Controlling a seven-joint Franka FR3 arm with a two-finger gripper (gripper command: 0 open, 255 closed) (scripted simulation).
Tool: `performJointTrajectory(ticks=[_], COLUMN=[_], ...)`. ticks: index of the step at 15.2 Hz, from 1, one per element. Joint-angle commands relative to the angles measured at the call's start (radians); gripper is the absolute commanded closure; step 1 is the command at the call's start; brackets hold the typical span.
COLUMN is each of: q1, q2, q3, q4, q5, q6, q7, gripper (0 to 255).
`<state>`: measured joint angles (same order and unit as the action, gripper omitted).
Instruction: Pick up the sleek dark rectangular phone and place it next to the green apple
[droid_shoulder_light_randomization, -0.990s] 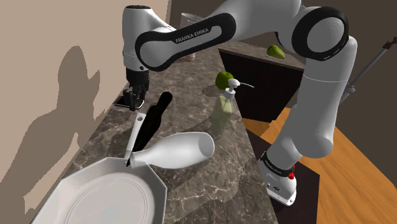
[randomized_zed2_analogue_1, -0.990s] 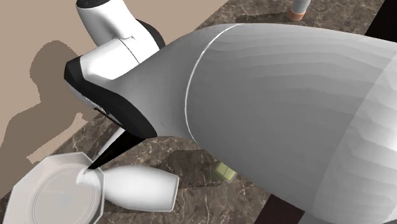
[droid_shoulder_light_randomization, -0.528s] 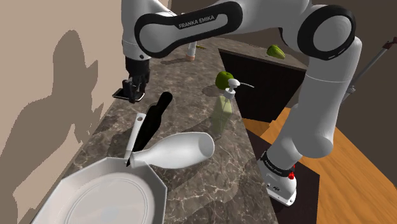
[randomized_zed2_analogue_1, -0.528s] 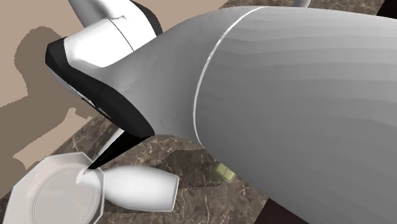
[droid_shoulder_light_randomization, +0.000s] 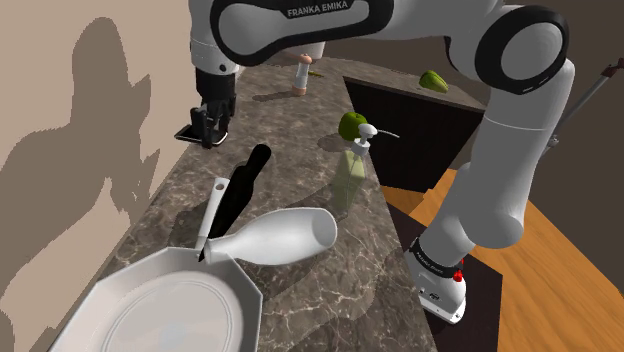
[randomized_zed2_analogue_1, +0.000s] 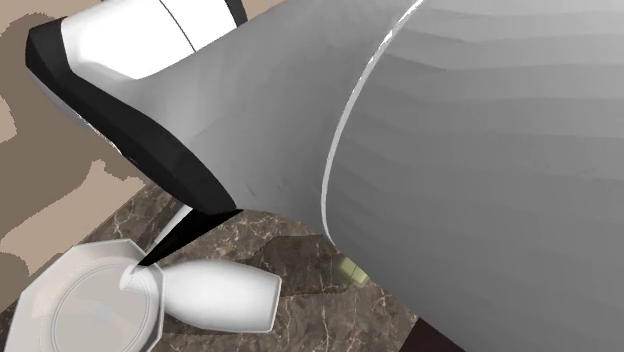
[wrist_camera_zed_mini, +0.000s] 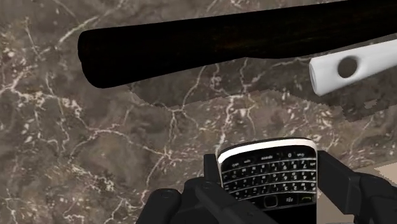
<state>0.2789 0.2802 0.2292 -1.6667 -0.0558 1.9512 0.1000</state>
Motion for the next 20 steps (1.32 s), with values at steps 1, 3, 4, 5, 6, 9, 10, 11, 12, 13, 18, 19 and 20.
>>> performJointTrajectory(ticks=[1, 3, 4, 5, 6, 9, 10, 11, 12, 13, 18, 19, 20], q1=[-0.001, -0.001, 0.000, 0.000, 0.000, 0.001, 0.001, 0.001, -0.014, -0.030, -0.101, -0.114, -0.127], q2=[-0.006, -0.010, -0.012, -0.014, -0.015, -0.018, -0.018, -0.018, -0.040, -0.060, -0.145, -0.159, -0.172], q3=[0.000, 0.001, 0.001, 0.001, 0.002, 0.002, 0.003, 0.003, -0.004, -0.011, -0.052, -0.061, -0.071], q4=[0.022, 0.043, 0.054, 0.065, 0.077, 0.114, 0.126, 0.138, 0.110, 0.083, -0.028, -0.046, -0.062], q5=[0.002, 0.003, 0.004, 0.004, 0.005, 0.006, 0.006, 0.006, 0.013, 0.019, 0.044, 0.048, 0.052], q6=[-0.028, -0.053, -0.066, -0.079, -0.092, -0.131, -0.144, -0.156, -0.148, -0.141, -0.113, -0.109, -0.106], q7=[-0.002, -0.003, -0.003, -0.004, -0.004, -0.004, -0.004, -0.005, -0.027, -0.049, -0.163, -0.186, -0.210], gripper=[255, 255, 255, 255, 255, 255, 255, 255, 255, 255, 255, 255, 255])
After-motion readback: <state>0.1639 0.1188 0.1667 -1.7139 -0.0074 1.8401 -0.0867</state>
